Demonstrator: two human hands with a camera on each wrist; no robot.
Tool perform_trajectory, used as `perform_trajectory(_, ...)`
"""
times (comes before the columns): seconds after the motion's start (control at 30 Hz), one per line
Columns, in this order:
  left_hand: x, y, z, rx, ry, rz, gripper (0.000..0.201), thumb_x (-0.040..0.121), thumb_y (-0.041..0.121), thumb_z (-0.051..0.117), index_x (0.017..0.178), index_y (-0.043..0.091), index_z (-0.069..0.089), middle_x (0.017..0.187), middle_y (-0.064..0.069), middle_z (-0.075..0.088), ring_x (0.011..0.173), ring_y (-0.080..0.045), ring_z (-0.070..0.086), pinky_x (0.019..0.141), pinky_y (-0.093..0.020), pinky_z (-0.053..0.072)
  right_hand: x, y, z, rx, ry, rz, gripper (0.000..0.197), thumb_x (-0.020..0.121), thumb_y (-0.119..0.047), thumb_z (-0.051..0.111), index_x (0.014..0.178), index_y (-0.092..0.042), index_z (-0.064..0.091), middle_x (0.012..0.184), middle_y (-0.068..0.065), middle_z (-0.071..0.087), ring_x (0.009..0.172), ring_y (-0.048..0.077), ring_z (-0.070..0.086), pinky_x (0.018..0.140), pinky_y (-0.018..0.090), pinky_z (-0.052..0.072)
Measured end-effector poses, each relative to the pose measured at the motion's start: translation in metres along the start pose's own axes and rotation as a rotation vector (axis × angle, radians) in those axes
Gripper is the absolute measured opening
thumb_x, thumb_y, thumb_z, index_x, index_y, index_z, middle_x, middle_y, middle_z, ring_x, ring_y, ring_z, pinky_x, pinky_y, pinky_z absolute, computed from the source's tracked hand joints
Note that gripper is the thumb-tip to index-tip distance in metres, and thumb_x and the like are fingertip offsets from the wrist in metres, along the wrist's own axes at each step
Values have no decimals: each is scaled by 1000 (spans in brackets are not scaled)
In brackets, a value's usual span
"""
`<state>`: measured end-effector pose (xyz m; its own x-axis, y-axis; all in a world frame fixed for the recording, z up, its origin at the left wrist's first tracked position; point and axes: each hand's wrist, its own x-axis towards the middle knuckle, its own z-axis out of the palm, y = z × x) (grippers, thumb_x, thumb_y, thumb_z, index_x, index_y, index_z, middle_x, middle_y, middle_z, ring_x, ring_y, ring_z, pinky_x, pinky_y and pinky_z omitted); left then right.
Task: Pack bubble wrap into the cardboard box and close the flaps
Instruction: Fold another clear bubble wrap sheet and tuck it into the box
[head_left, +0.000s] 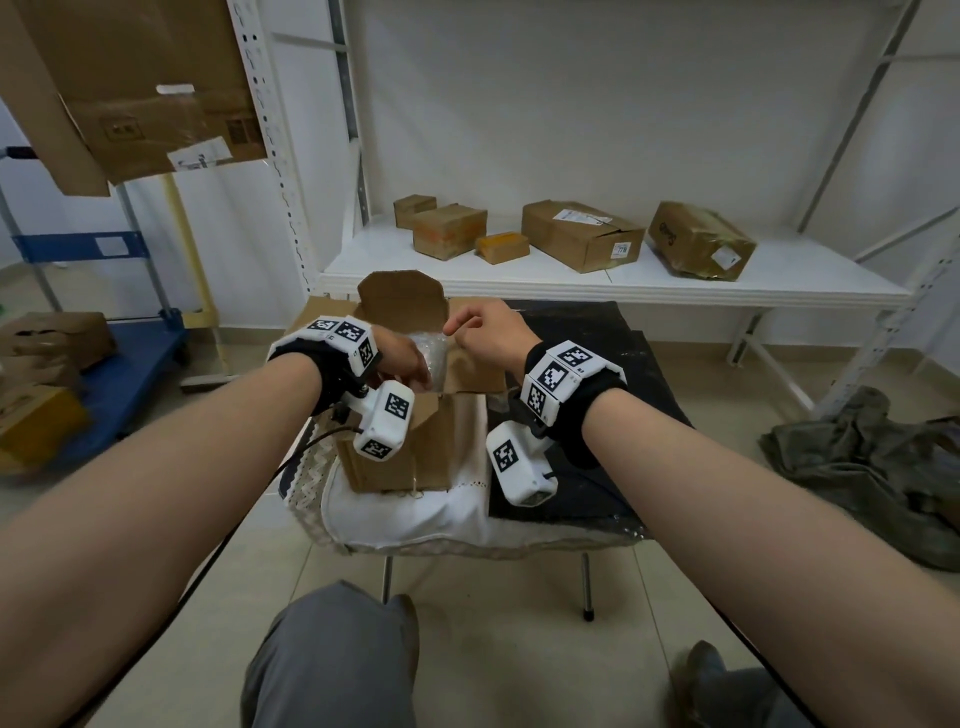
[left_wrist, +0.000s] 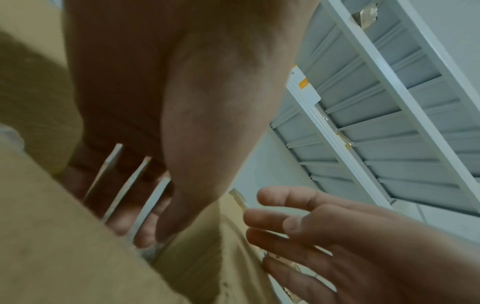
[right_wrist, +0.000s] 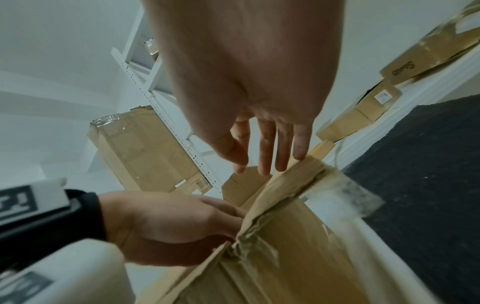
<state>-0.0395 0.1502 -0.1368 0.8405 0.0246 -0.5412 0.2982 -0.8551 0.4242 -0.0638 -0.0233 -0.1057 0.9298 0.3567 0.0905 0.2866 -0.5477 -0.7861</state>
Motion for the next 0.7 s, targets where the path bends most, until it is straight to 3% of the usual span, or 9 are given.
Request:
perform_trajectory(0.1, -8, 12, -5, -5, 87, 32, 28, 91, 23, 65, 108, 1, 68, 92, -12, 65, 85, -27, 60, 78, -36, 48, -1, 1, -5, 21, 19, 24, 25, 93, -7, 49, 102, -12, 72, 104, 1, 63, 99, 13, 55, 89, 23, 44)
perform_trajectory(0.17, -17, 25, -10, -36, 150, 73, 18, 94, 20, 61, 100, 4, 66, 80, -8, 63, 78, -24, 59, 68, -31, 47, -1, 2, -9, 43, 49, 28, 22, 93, -8, 51, 96, -15, 72, 102, -1, 64, 105, 15, 58, 94, 27, 47)
perform_trajectory(0.3, -31, 59, -14, -59, 281, 189, 12, 95, 22, 59, 90, 12, 61, 77, -4, 62, 67, -16, 59, 54, -23, 42, -3, 10, -23, 83, 124, 45, 18, 93, -11, 56, 101, -11, 72, 111, 5, 68, 110, 19, 60, 99, 32, 47)
perform_trajectory(0.43, -35, 93, -2, -6, 345, 284, 16, 93, 29, 59, 95, 14, 66, 83, -2, 64, 67, -12, 58, 55, -22, 40, -8, 27, -43, 72, 204, 78, 18, 90, -14, 58, 103, -10, 70, 108, 7, 69, 108, 23, 62, 98, 38, 50)
perform_trajectory(0.6, -31, 125, 35, 25, 358, 388, 17, 90, 31, 65, 76, 21, 65, 79, -3, 66, 68, -13, 57, 65, -25, 45, -18, 60, -69, 11, 233, 169, 16, 87, -14, 60, 100, -15, 68, 107, 9, 69, 104, 23, 63, 93, 37, 53)
perform_trajectory(0.7, -27, 141, 61, -9, 256, 454, 15, 91, 29, 65, 77, 22, 65, 78, 0, 67, 70, -13, 61, 66, -24, 45, -28, 81, -82, -53, 206, 238, 14, 86, -17, 57, 95, -20, 68, 100, 4, 68, 96, 20, 62, 71, 28, 51)
